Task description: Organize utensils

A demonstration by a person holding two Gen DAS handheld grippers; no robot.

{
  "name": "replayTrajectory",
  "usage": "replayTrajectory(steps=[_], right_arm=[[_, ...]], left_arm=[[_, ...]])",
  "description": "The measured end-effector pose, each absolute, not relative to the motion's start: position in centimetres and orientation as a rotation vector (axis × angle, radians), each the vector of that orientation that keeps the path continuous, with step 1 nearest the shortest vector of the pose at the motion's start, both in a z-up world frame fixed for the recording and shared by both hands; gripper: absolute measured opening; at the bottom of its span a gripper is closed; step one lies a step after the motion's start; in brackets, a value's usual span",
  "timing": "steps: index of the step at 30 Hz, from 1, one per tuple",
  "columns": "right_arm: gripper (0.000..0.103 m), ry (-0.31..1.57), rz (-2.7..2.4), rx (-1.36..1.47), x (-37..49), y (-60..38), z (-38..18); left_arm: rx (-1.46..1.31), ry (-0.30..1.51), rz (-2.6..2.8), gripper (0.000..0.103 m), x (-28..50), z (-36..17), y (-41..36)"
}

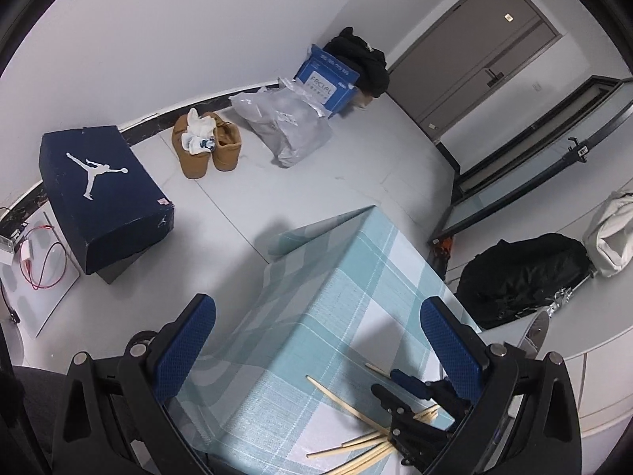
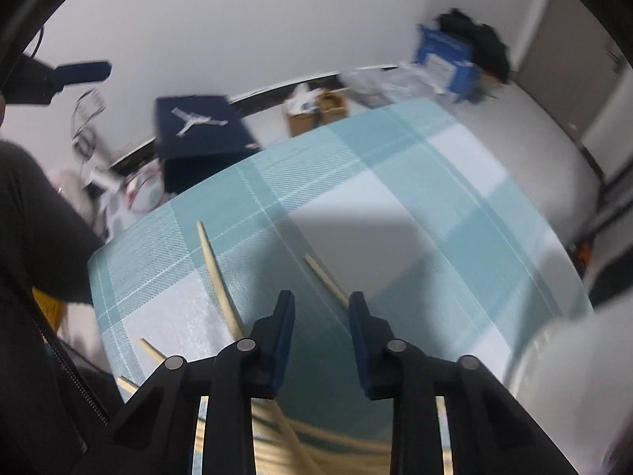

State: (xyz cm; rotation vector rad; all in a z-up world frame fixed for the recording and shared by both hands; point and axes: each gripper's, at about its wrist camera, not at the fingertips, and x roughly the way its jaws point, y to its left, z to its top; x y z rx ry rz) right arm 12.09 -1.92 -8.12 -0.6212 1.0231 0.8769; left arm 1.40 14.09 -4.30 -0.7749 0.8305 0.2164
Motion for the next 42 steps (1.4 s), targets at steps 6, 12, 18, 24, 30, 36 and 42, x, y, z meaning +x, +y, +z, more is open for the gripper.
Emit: replayTrajectory(steps=[6, 12, 18, 24, 30, 36, 42], right_arm=[[0.015, 1.059, 0.950, -0.667, 13.7, -0.5, -8.8], [0.007, 1.090, 0.997, -0.752, 14.1, 0.7, -8.6], [0.004, 1.066, 0.951, -0.745, 14.2, 0.0, -7.8], [0.004, 0.940, 0.869, -0.613, 13.3, -2.6, -3.8], [0.003, 0.756, 0.791, -0.477, 11.1, -6.3, 0.6], [0.002, 0.615, 0.721, -0.319, 8.9, -10.7, 3.8], [0.000, 0.523, 0.688, -0.191, 7.9, -14.2, 5.3]], left_arm=[[-0.766, 0.835, 0.240, 0.102, 1.4, -4.6, 14.6], [-0.745, 0.845, 0.244, 0.102, 1.8, -4.6, 14.3], [-0.723, 0.860, 0.244, 0.102, 2.5, -4.8, 13.6], [-0.677, 0.892, 0.252, 0.102, 2.7, -5.5, 12.4], [-0.674, 0.982, 0.202, 0.101, 2.7, -6.8, 10.7], [-0.694, 1.051, 0.161, 0.099, 3.0, -7.7, 9.1], [-0.716, 1.151, 0.132, 0.086, 4.3, -8.7, 7.4]])
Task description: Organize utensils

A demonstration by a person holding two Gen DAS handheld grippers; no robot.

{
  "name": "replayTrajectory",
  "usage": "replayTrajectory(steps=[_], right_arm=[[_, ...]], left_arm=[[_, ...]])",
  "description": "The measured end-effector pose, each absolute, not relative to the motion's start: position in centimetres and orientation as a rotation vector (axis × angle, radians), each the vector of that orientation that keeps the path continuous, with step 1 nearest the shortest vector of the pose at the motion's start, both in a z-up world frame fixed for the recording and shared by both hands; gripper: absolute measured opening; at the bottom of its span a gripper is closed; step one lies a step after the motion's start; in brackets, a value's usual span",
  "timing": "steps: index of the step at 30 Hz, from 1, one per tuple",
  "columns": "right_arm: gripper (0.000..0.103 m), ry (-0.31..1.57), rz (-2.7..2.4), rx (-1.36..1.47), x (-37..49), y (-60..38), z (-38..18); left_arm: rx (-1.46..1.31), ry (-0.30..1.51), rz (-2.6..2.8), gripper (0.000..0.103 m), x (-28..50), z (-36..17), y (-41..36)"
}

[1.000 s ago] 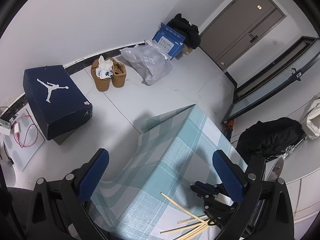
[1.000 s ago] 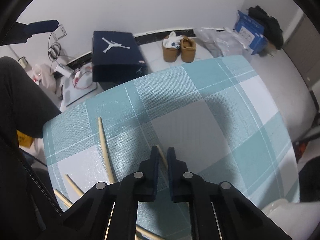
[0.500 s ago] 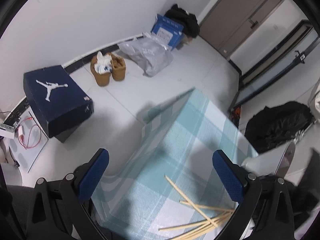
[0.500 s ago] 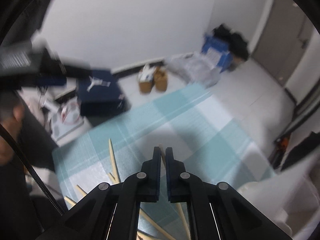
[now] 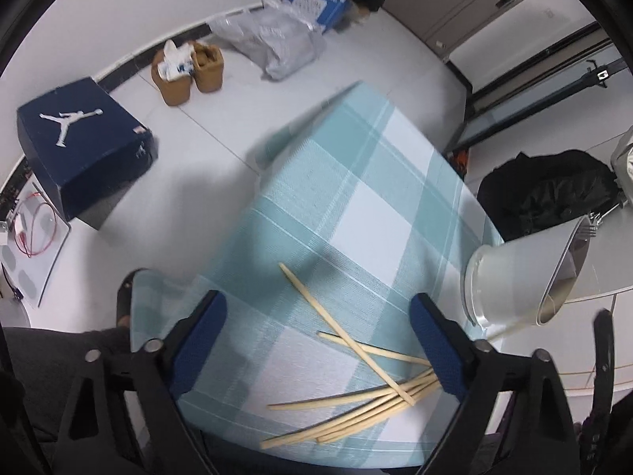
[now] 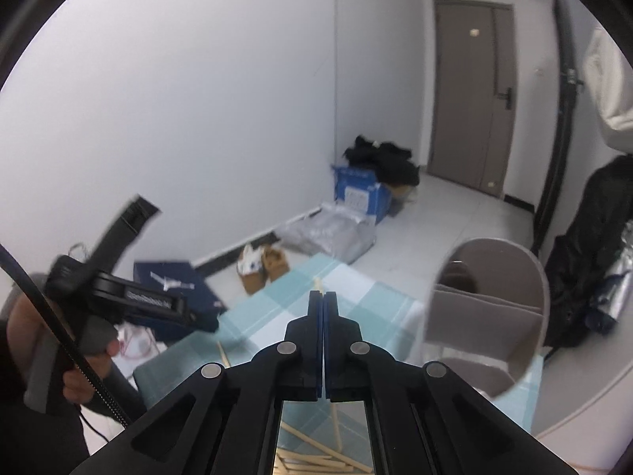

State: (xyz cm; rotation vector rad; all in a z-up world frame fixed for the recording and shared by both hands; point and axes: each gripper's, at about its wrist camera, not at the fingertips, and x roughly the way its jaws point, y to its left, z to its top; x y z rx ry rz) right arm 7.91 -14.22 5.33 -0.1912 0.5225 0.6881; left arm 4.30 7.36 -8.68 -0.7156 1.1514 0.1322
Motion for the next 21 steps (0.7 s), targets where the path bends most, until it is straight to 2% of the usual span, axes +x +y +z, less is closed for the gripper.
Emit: replayTrajectory(steps=[2, 5, 8, 12, 15, 16, 19, 21], right_arm=[[0.000, 0.510, 0.691, -0.163, 7.9, -15.0, 5.4], [0.000, 0.506, 0.707, -0.144, 8.0, -15.5, 5.3], [0.000, 0.511, 0.729, -0.108, 7.9, -16.6, 5.3], [0.000, 0.519, 0.741, -0.096, 8.0, -17.3, 5.1], [0.000, 0.549, 0.745, -0.068, 8.5, -17.7, 4.8], [0.003, 0.553, 0.742, -0.061, 8.5, -17.9, 4.7], [0.003, 0.568, 0.732, -0.046, 9.0, -18.3, 4.5], [0.004, 0.584, 0.731, -0.030, 9.1, -18.3, 3.9]], left_arm=[[-0.708, 1.178, 0.148, 0.085, 4.7, -9.1, 7.1], [-0.703, 1.230, 0.190, 0.074, 5.5, -9.9, 6.7], [-0.699, 1.264, 0.230, 0.071, 5.7, -10.6, 6.7], [-0.699, 1.319, 0.267, 0.056, 6.4, -11.7, 5.9], [-0.665, 1.338, 0.325, 0.052, 7.2, -11.6, 5.0], [-0.635, 1.346, 0.346, 0.049, 7.5, -11.5, 4.7], [-0.573, 1.355, 0.411, 0.030, 8.0, -11.6, 3.9], [-0.555, 1.346, 0.445, 0.013, 8.2, -11.6, 3.7]])
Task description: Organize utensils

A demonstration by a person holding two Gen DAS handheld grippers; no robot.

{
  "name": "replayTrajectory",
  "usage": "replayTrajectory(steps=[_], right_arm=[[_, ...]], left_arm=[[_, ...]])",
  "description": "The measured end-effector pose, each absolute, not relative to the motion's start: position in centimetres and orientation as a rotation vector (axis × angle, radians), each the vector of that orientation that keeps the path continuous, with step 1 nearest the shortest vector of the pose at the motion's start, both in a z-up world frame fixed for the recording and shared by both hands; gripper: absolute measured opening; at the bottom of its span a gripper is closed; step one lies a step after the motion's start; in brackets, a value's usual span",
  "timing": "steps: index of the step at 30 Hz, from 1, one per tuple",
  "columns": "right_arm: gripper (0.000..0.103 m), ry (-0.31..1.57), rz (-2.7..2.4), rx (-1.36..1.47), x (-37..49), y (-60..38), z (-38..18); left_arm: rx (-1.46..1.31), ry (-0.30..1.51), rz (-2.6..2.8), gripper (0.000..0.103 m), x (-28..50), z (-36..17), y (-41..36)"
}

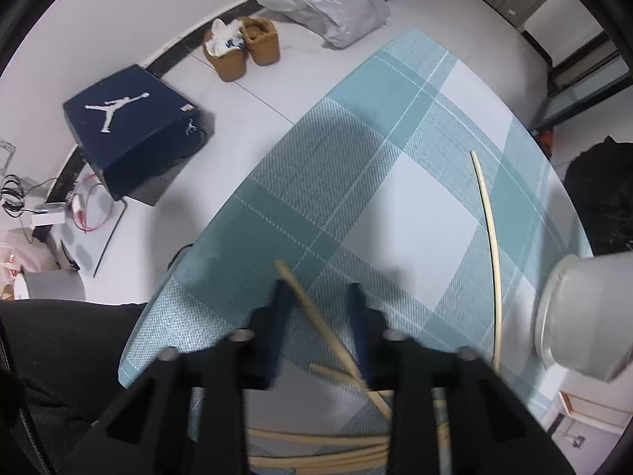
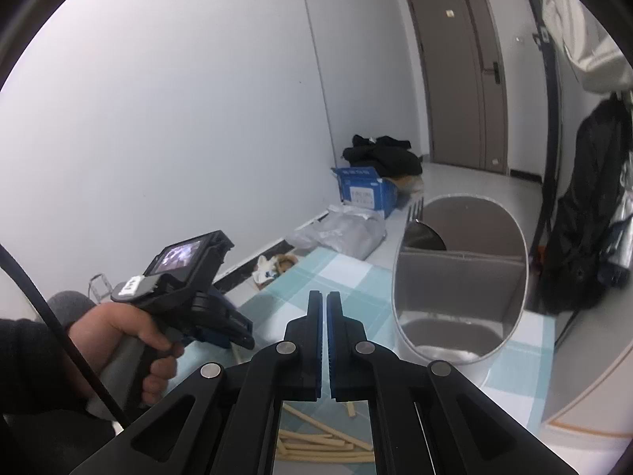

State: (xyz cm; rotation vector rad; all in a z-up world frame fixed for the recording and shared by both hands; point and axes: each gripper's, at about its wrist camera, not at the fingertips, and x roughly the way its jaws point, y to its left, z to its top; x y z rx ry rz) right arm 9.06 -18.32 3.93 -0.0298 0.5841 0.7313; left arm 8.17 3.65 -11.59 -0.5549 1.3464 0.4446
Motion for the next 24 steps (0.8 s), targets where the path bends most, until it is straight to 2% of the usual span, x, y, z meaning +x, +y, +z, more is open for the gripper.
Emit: replayTrajectory(steps=[2, 4, 13, 17, 24], right_arm=[[0.008, 0.606, 0.722, -0.021, 9.3, -18.5, 3.6], [0.018, 0.643, 0.715, -0.016, 9.8, -18.5, 2.9], [0.023, 0.795, 0.725, -0.051, 10.3, -17.0, -0.4], [0.031, 0.843, 0.732, -0.081, 10.4, -15.7, -1.9], [0.031, 0.936, 0.726, -0.124, 12.4, -12.4, -3.1]], left_arm=[[-0.557, 1.326, 0.469, 0.005, 8.1, -11.7, 3.7], [-0.561, 1.309, 0.474, 0.003, 8.1, -11.7, 3.8], [-0.595, 1.224, 0.410, 0.002, 9.4, -10.9, 4.2], [-0.588, 1.131, 0.347, 0.001, 9.0, -9.1, 4.3], [-0.562, 0.937, 0.232, 0.001, 7.2, -5.3, 5.9]])
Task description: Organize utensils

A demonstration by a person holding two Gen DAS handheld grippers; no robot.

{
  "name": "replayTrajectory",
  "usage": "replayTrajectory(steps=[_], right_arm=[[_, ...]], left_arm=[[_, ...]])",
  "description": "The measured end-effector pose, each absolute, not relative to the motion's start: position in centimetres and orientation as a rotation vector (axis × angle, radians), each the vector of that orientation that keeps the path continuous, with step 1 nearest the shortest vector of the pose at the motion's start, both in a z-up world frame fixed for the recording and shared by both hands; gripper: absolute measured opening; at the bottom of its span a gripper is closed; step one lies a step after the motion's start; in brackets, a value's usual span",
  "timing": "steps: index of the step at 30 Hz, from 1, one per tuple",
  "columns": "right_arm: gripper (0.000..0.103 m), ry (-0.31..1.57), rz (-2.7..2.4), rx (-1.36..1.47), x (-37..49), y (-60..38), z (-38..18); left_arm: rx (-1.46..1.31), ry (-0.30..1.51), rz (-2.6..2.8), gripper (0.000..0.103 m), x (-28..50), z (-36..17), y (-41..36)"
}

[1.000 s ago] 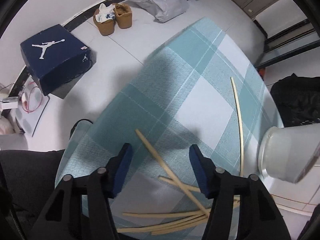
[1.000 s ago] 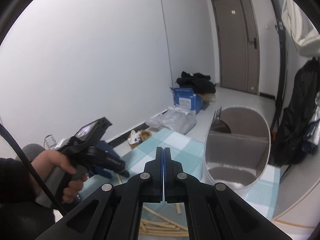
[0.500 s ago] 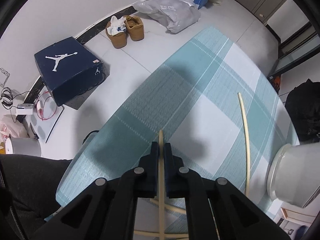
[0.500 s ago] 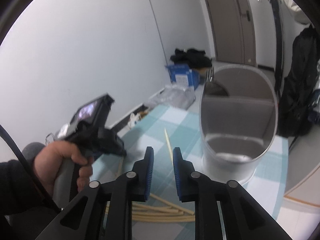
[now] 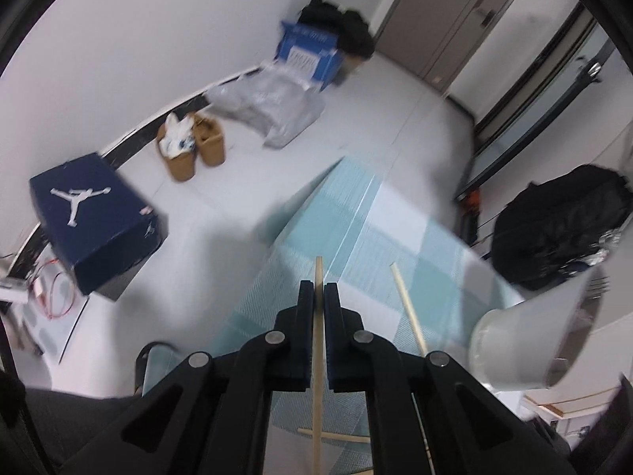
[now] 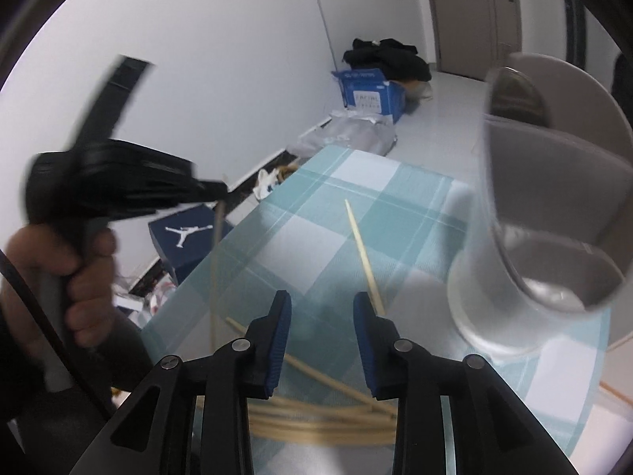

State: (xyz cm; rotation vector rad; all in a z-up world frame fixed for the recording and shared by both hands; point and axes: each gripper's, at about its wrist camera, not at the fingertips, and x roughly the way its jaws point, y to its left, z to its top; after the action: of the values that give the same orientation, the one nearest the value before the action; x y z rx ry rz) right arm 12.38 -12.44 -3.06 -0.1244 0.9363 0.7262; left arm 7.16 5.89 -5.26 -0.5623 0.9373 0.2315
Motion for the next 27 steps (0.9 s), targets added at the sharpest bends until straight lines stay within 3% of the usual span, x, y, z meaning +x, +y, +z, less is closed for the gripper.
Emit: replayTrajectory(steps=[4, 11, 15, 20, 22, 27], right_arm=[[0.039, 0.961, 0.701, -0.190, 15.1, -9.3, -3.4], [0.037, 1.095, 0.551, -0.286, 21.5, -3.9, -8.0], [0.022, 1.123, 0.519, -0.337, 23.2, -2.9, -9.6], [0.018, 1.105, 0.552, -0.378, 23.9, -1.8, -9.4], [0.006, 1.108, 0.577, -0.411, 24.1, -1.0, -9.4], [0.003, 1.108, 0.618, -0.454, 23.8, -0.6, -9.1]], left_arm=[[-0.585, 0.859, 0.159, 0.001, 6.4, -3.9, 6.7], [-0.563, 0.795, 0.063, 0.001, 6.4, -2.6, 7.5], [-0.560, 0.780, 0.042, 0.001, 6.5, -2.4, 8.0], [-0.598, 0.787, 0.014, 0.001, 6.9, -2.7, 8.7], [-0.619, 0.797, 0.011, 0.001, 6.9, -2.9, 8.9], [-0.610, 0.803, 0.006, 0.001, 6.5, -2.7, 8.6]])
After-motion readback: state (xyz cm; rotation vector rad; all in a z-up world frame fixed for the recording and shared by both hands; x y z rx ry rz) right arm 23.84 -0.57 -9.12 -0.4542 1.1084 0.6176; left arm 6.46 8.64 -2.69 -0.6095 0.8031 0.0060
